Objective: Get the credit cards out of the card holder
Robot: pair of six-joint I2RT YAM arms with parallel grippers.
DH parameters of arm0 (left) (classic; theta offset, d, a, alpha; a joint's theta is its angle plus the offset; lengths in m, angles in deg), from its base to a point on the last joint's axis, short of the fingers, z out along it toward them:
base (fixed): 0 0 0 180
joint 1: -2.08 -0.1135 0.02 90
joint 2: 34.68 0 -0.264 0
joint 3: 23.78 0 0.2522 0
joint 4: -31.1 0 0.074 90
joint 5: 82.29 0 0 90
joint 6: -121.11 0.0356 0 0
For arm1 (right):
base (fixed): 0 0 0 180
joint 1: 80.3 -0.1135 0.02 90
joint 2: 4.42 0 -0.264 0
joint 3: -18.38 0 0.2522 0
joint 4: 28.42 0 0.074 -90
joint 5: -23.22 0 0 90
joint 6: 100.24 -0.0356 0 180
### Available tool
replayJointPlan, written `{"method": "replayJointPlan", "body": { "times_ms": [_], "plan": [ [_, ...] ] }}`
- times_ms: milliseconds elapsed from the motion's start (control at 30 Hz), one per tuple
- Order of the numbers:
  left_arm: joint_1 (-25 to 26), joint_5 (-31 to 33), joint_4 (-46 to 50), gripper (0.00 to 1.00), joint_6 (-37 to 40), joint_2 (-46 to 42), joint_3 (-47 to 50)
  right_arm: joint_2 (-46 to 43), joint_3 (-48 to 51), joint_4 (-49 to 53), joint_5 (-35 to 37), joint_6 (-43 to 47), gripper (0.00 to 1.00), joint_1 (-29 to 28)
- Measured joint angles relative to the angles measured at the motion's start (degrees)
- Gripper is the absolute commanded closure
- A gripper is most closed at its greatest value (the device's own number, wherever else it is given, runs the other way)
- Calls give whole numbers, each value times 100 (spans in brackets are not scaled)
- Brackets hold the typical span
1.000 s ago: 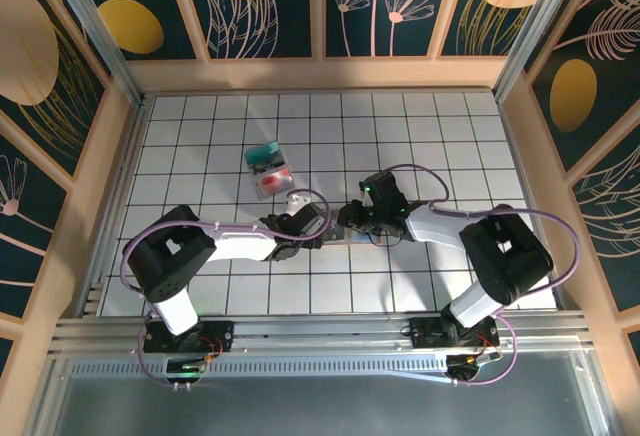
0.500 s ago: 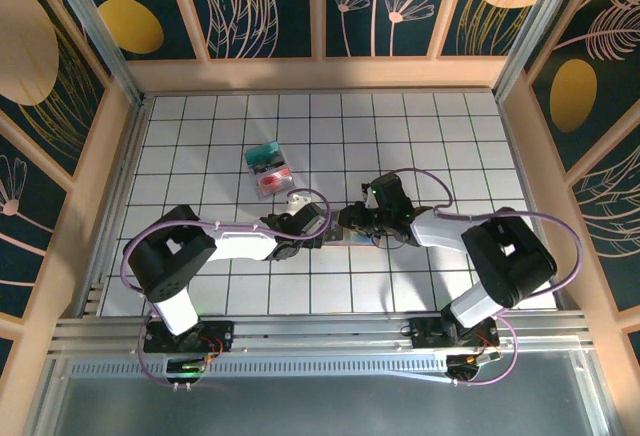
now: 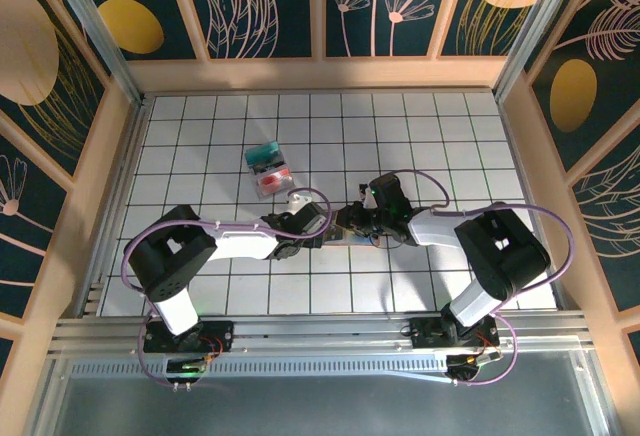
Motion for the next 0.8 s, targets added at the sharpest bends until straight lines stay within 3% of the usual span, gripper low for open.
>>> {"method": "replayJointPlan", "body": {
  "times_ms": [433,800],
  "plan": [
    [7,7,146,1,-142,72,-116,-417,22,151,-39,96,77,157],
    [7,4,146,1,-179,72,-114,-573,129,352,13,109,85,398]
  ]
}}
